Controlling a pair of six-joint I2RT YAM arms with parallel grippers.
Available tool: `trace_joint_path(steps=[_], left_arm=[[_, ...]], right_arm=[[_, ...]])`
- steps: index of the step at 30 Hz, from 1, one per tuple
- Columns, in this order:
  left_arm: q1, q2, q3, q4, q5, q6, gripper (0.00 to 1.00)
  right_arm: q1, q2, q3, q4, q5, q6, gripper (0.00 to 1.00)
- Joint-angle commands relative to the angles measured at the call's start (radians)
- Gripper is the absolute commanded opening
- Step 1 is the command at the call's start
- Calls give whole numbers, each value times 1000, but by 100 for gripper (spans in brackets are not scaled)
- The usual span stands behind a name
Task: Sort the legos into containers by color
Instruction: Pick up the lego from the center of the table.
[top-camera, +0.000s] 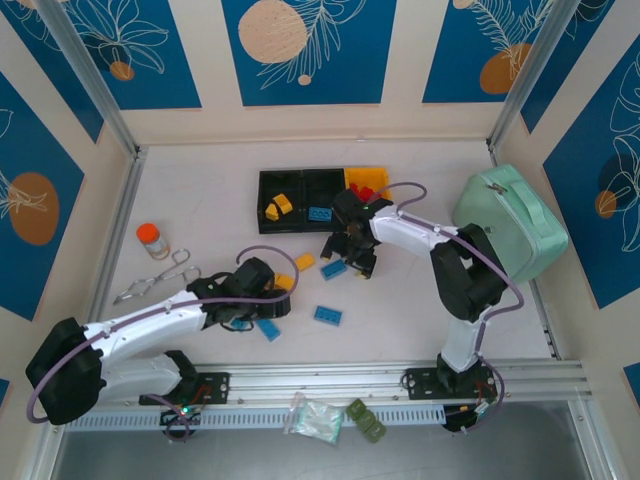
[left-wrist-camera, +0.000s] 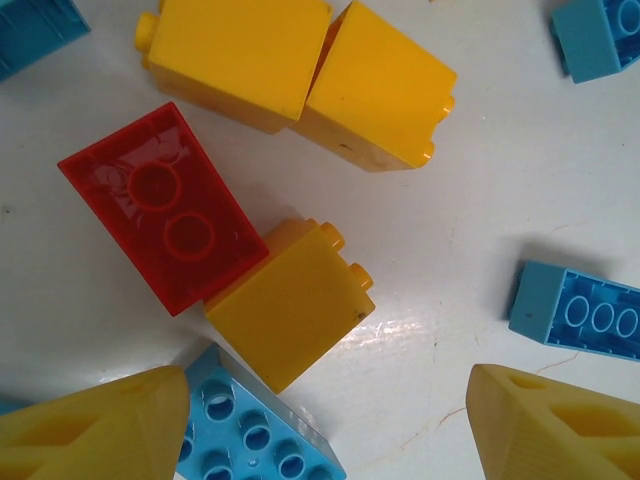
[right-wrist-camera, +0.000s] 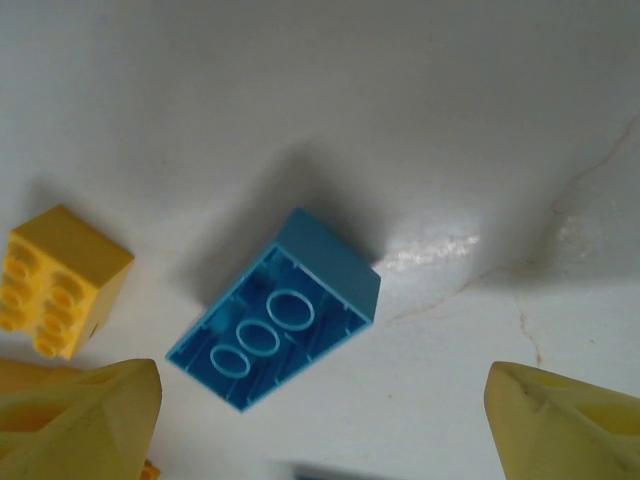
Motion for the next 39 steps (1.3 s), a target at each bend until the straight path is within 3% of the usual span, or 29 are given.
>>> trace_joint_path(steps=[1,10,20,23,31,39], left_arm=[[6,-21,-17,26,20,-22,73],[7,-28,-39,37,20,-32,73],[6,-21,-47,54,27,-38,73],[7,-17,-47,62,29,-39,73],[7,-3,-44,73,36,-39,73],[7,0,-17,101,48,-24,73]], right_arm=[[9,34,52,-27,-18,50,84],[21,125,108,-29,-28,46,72],[30,121,88,1,-48,20,41],[26,104,80,6,-49,7,36],[25,25,73,-7,-22,-37,31],[4,-38,177,-83,35,-131,31]])
